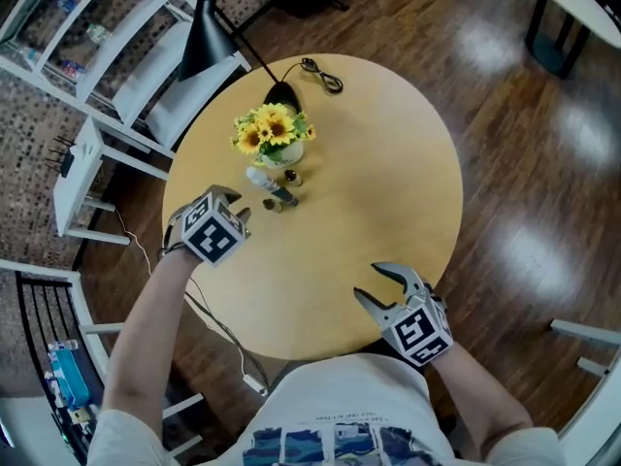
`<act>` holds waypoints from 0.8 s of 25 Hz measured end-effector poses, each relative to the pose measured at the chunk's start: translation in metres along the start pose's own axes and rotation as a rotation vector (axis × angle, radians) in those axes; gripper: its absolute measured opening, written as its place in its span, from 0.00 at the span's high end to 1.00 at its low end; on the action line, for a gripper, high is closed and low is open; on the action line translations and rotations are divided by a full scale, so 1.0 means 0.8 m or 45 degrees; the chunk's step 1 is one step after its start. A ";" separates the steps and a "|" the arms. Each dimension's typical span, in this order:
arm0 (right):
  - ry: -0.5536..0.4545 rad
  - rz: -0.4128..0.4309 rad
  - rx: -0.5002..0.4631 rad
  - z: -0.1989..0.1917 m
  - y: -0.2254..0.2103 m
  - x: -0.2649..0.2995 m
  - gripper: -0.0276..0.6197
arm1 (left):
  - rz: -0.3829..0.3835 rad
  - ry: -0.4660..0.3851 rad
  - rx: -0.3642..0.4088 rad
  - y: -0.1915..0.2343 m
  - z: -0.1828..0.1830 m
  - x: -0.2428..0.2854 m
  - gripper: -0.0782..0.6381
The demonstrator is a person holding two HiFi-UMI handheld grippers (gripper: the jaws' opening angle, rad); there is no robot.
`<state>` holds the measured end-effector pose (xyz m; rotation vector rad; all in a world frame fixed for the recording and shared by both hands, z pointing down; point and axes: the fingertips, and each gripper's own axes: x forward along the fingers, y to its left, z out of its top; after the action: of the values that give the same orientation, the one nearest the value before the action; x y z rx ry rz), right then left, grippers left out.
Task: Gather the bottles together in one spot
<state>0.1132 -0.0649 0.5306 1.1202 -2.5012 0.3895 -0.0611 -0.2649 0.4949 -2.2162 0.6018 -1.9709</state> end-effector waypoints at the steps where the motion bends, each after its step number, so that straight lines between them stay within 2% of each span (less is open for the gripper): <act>1: -0.002 -0.012 -0.010 0.006 0.004 0.002 0.59 | 0.031 -0.073 -0.082 -0.005 -0.008 -0.014 0.72; 4: -0.018 -0.034 -0.029 0.023 0.026 0.005 0.59 | 0.055 -0.284 -0.360 -0.039 -0.043 -0.055 0.73; 8: -0.031 -0.072 -0.044 0.034 0.049 0.007 0.59 | -0.040 -0.599 -0.839 -0.104 -0.089 -0.097 0.73; 11: -0.019 -0.101 -0.025 0.038 0.083 0.004 0.59 | -0.113 -0.752 -1.084 -0.159 -0.130 -0.129 0.73; 14: -0.019 -0.126 -0.035 0.052 0.118 0.003 0.59 | -0.095 -0.861 -1.199 -0.201 -0.174 -0.158 0.73; 18: -0.017 -0.176 -0.054 0.056 0.163 0.004 0.59 | -0.026 -0.955 -1.258 -0.239 -0.241 -0.182 0.73; 20: -0.039 -0.164 0.009 0.061 0.189 0.003 0.59 | 0.006 -0.955 -1.264 -0.253 -0.275 -0.190 0.73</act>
<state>-0.0138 0.0120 0.4731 1.2911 -2.4388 0.3475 -0.2428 0.0137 0.4558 -3.1251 1.6376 -0.6593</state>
